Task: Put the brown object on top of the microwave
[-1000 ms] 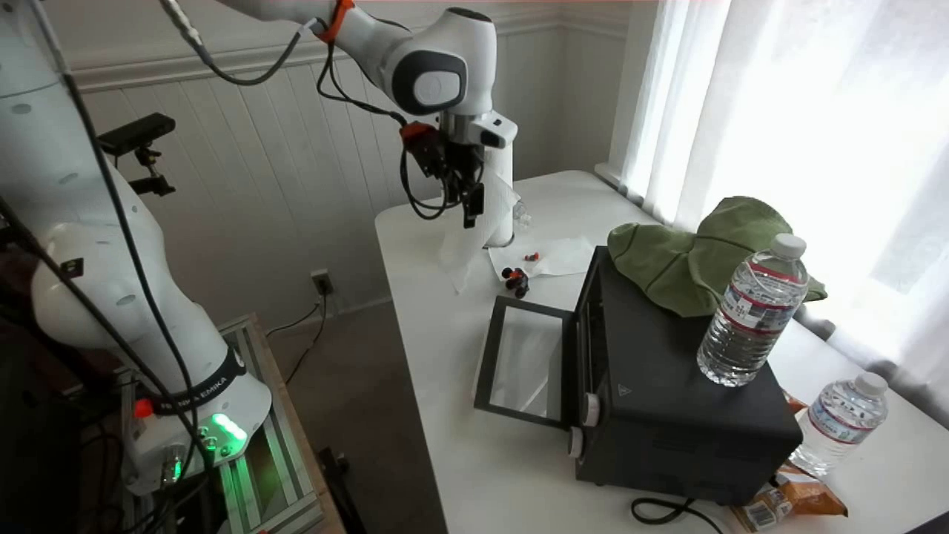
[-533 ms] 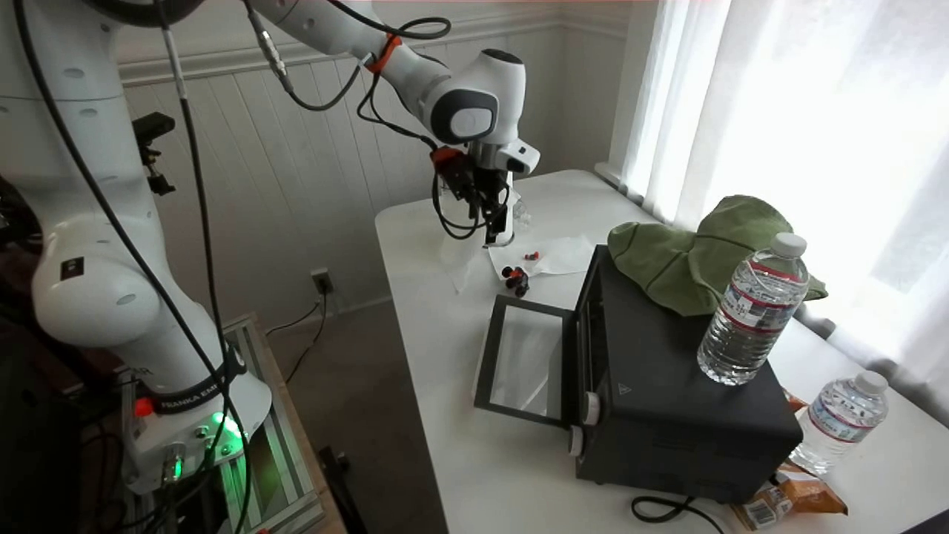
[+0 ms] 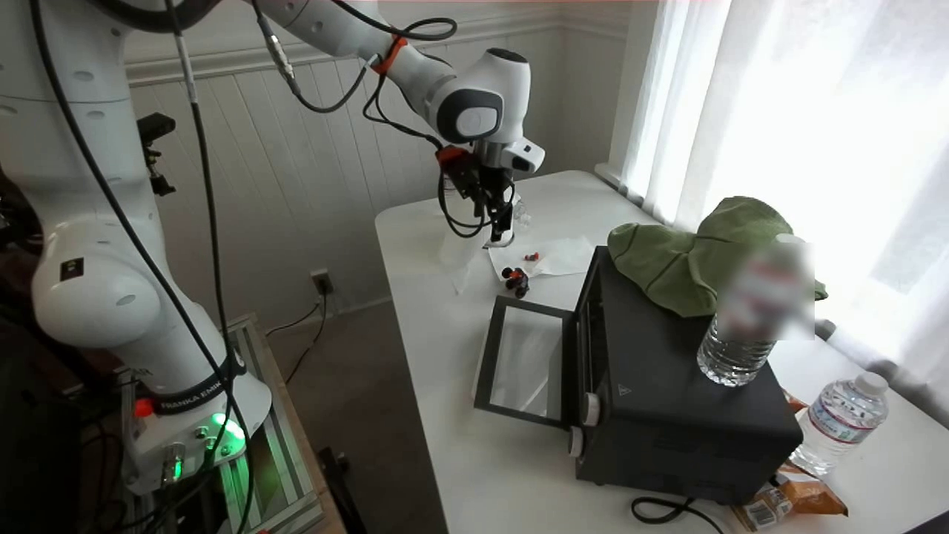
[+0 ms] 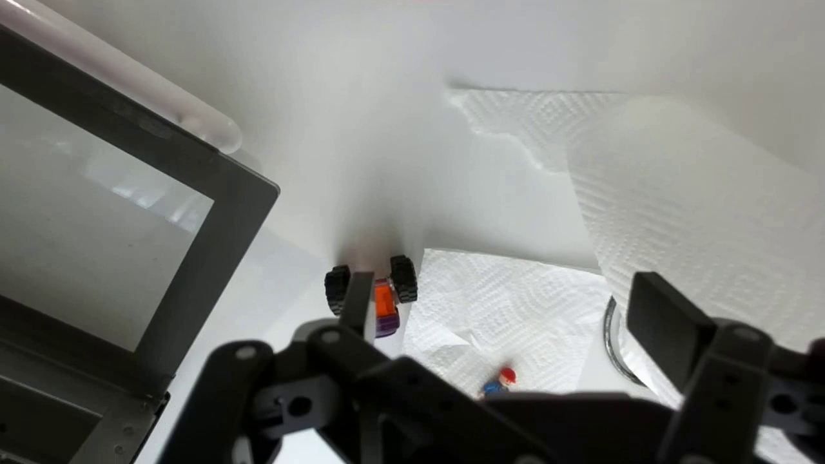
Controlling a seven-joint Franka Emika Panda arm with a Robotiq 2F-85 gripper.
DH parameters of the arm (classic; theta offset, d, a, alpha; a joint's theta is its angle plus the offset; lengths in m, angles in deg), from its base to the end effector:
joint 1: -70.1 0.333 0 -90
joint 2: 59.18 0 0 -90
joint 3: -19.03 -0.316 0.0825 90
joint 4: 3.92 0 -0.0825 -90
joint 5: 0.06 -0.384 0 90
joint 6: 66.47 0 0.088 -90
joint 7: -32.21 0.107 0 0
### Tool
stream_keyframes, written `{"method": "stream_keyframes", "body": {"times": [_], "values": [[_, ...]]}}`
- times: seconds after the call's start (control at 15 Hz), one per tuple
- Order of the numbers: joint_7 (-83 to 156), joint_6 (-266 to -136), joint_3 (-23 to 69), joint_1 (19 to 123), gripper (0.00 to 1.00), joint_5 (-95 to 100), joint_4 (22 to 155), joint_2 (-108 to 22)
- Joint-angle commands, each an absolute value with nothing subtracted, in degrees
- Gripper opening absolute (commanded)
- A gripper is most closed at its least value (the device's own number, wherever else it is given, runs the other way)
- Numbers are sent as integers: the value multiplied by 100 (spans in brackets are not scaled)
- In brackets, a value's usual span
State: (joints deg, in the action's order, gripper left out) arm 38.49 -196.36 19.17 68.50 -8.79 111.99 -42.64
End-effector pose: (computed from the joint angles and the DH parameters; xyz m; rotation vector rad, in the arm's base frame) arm 0.5913 -0.0140 0.3035 -3.0067 0.3630 0.0743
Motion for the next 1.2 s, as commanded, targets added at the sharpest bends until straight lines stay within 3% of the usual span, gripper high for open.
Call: {"method": "stream_keyframes", "body": {"times": [0.0, 1.13], "values": [[4022, -19297, 1969, 6906, 100, -768, 10313, -3639], [4003, -17954, 2180, 6833, 100, -566, 7348, -1188]]}}
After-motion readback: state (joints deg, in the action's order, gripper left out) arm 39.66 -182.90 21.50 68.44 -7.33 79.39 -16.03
